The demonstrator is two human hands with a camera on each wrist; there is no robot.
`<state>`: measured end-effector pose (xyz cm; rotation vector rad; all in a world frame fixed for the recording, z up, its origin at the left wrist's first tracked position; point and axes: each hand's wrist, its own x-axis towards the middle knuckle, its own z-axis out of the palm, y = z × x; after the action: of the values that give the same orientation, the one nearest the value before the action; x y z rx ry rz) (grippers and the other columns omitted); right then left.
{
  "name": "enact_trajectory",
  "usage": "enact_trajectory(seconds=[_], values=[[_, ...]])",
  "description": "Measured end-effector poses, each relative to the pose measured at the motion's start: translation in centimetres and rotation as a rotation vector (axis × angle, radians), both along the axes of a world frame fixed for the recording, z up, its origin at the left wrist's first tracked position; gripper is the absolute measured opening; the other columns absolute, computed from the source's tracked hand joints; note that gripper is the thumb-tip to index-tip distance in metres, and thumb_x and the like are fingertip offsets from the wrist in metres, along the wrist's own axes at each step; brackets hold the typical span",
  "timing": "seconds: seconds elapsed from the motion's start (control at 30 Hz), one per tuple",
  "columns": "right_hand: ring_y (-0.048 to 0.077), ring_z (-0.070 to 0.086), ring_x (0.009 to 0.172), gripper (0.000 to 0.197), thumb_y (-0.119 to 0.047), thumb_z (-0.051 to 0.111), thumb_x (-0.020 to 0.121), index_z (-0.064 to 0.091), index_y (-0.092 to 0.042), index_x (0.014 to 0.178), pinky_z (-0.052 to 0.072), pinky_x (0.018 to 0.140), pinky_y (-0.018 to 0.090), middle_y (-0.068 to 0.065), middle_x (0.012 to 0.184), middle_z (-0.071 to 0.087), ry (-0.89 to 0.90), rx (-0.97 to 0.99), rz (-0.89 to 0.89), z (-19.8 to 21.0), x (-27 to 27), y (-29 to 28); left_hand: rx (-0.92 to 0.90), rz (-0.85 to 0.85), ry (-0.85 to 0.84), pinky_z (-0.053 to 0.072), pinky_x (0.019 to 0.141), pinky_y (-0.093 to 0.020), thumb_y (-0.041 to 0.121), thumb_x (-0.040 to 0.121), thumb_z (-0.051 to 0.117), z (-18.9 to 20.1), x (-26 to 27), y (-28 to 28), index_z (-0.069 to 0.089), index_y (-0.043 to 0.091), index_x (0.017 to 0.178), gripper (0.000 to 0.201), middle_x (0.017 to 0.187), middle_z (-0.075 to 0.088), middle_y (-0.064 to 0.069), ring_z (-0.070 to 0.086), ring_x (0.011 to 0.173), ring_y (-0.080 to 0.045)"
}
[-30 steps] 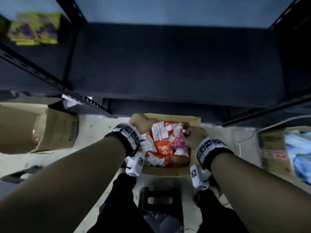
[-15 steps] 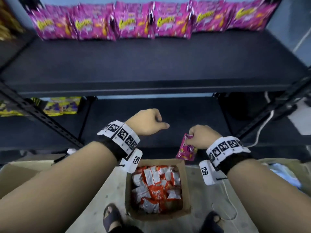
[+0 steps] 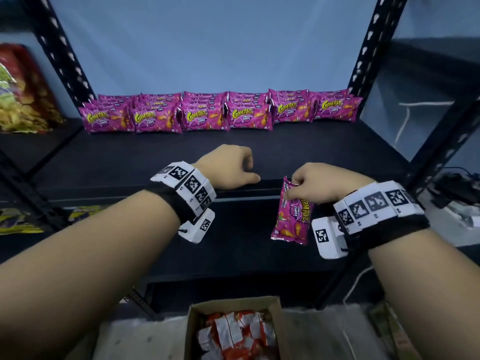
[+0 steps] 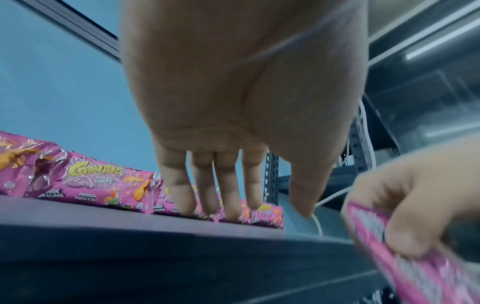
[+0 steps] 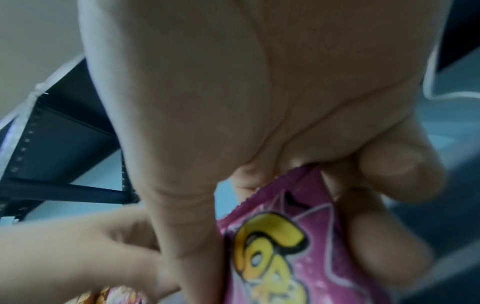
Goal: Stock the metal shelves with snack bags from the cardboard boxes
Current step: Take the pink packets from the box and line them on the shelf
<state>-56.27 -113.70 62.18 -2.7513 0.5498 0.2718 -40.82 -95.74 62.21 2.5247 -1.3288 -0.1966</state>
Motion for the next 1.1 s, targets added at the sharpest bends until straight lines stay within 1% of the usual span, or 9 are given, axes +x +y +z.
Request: enact_trajectory(seconds=[0.1, 0.2, 0.43, 0.57, 0.67, 0.77, 0.87, 1.0, 1.1], values=[[0.018, 0.048, 0.064, 0.042, -0.051, 0.068, 0.09, 0.052, -0.015, 0.076, 0.035, 0.057, 0.031, 0.001, 0.075, 0.055, -0.047, -0.035, 0.025, 2.1, 0.4, 0.0, 0.072, 0.02, -0.081, 0.051, 0.097, -0.043, 0.059, 0.083, 0.073, -0.2, 1.2, -0.3, 0.058, 0.028, 0.128, 0.057, 0.12, 0.054, 0.001, 0.055, 0.114, -0.023], [0.015, 0.051, 0.068, 0.038, -0.051, 0.067, 0.092, 0.056, -0.015, 0.084, 0.036, 0.058, 0.031, -0.001, 0.084, 0.057, -0.102, -0.06, 0.043, 4.0, 0.9, -0.3, 0.177, 0.024, -0.062, 0.047, 0.102, -0.037, 0.065, 0.087, 0.067, -0.1, 1.8, -0.2, 0.049, 0.032, 0.147, 0.07, 0.14, 0.052, -0.003, 0.053, 0.126, -0.025], [0.018, 0.049, 0.065, 0.044, -0.054, 0.067, 0.092, 0.054, -0.014, 0.079, 0.037, 0.06, 0.032, 0.001, 0.074, 0.055, -0.243, -0.041, 0.035, 6.8, 3.8, -2.9, 0.254, -0.013, -0.052, 0.041, 0.102, -0.035, 0.066, 0.09, 0.062, 0.7, 2.2, -0.4, 0.05, 0.03, 0.148, 0.069, 0.143, 0.052, -0.004, 0.052, 0.129, -0.024], [0.021, 0.05, 0.061, 0.046, -0.051, 0.067, 0.093, 0.044, -0.016, 0.073, 0.039, 0.062, 0.032, 0.005, 0.069, 0.05, -0.308, 0.036, -0.046, 6.3, 5.9, -5.1, 0.259, -0.013, -0.057, 0.042, 0.102, -0.035, 0.067, 0.09, 0.062, 0.5, 2.5, -0.5, 0.049, 0.031, 0.149, 0.07, 0.144, 0.05, -0.004, 0.051, 0.129, -0.023], [0.019, 0.052, 0.06, 0.045, -0.052, 0.068, 0.093, 0.051, -0.014, 0.076, 0.042, 0.06, 0.031, 0.005, 0.069, 0.055, -0.285, 0.02, -0.11, 5.0, 7.1, -6.3, 0.27, -0.004, -0.054, 0.043, 0.1, -0.035, 0.069, 0.089, 0.061, 0.2, 2.7, -0.6, 0.048, 0.034, 0.149, 0.07, 0.144, 0.048, -0.003, 0.051, 0.128, -0.023], [0.024, 0.065, 0.079, 0.049, -0.054, 0.068, 0.091, 0.065, -0.005, 0.091, 0.052, 0.073, 0.037, 0.013, 0.087, 0.069, -0.254, -0.033, -0.164, 3.7, 8.2, -7.0, 0.273, 0.002, -0.051, 0.045, 0.099, -0.035, 0.07, 0.088, 0.061, 0.1, 2.8, -0.8, 0.049, 0.036, 0.148, 0.07, 0.143, 0.047, -0.003, 0.053, 0.126, -0.023], [0.027, 0.065, 0.089, 0.059, -0.055, 0.064, 0.093, 0.07, 0.002, 0.105, 0.051, 0.078, 0.036, 0.021, 0.106, 0.072, -0.187, -0.129, -0.193, 3.0, 8.9, -6.9, 0.272, 0.009, -0.05, 0.044, 0.096, -0.034, 0.07, 0.088, 0.062, -0.1, 3.0, -0.9, 0.048, 0.037, 0.148, 0.07, 0.143, 0.047, -0.003, 0.053, 0.126, -0.024], [0.037, 0.057, 0.119, 0.067, -0.068, 0.06, 0.088, 0.061, -0.013, 0.127, 0.052, 0.097, 0.045, 0.017, 0.135, 0.055, -0.07, -0.326, -0.196, 3.3, 9.4, -6.3, 0.267, 0.016, -0.045, 0.04, 0.089, -0.032, 0.07, 0.088, 0.062, -0.4, 3.1, -1.0, 0.048, 0.037, 0.147, 0.07, 0.144, 0.046, -0.003, 0.053, 0.126, -0.024], [0.037, 0.057, 0.122, 0.059, -0.063, 0.065, 0.086, 0.065, -0.012, 0.115, 0.052, 0.093, 0.046, 0.017, 0.125, 0.06, -0.049, -0.382, -0.153, 4.3, 10.0, -5.8, 0.261, 0.019, -0.046, 0.04, 0.088, -0.031, 0.07, 0.087, 0.062, -0.5, 3.2, -1.0, 0.048, 0.037, 0.147, 0.07, 0.143, 0.047, -0.003, 0.053, 0.126, -0.024]])
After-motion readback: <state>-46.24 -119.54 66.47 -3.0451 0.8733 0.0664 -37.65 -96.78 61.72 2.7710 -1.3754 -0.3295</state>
